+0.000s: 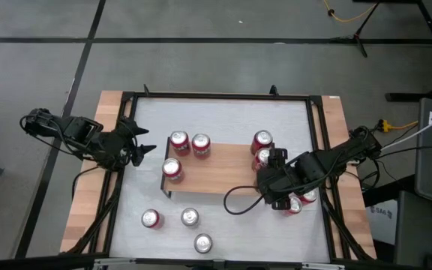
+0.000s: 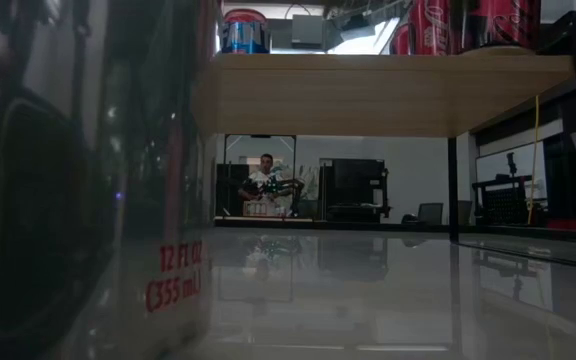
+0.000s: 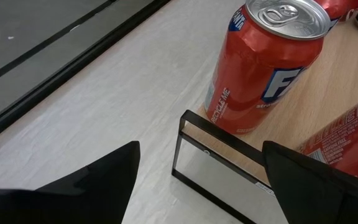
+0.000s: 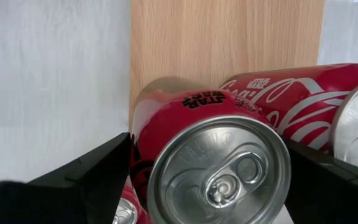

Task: Place canned beverage on shelf
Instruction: Put the red black soda can on the shelf

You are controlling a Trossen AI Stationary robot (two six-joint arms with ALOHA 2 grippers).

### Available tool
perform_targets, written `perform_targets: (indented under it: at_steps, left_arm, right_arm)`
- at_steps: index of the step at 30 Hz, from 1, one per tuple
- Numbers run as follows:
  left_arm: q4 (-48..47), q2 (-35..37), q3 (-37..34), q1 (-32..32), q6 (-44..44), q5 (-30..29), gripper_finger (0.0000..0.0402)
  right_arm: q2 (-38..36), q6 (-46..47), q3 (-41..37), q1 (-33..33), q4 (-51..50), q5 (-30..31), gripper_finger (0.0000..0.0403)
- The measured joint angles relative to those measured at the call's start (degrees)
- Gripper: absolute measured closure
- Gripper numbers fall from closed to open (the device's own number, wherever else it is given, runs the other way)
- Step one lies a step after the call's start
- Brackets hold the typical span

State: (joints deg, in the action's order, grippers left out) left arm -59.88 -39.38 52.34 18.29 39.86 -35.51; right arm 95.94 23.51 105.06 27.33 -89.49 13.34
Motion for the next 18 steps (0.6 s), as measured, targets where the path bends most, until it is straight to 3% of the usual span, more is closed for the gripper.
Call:
perform_targets:
  at_steps: [18]
  left_arm:
    - [0.0, 0.0, 0.0, 0.0, 0.0, 0.0, 0.0074]
  right_arm:
    - [0.0, 0.0, 0.0, 0.0, 0.0, 1.1, 0.0056]
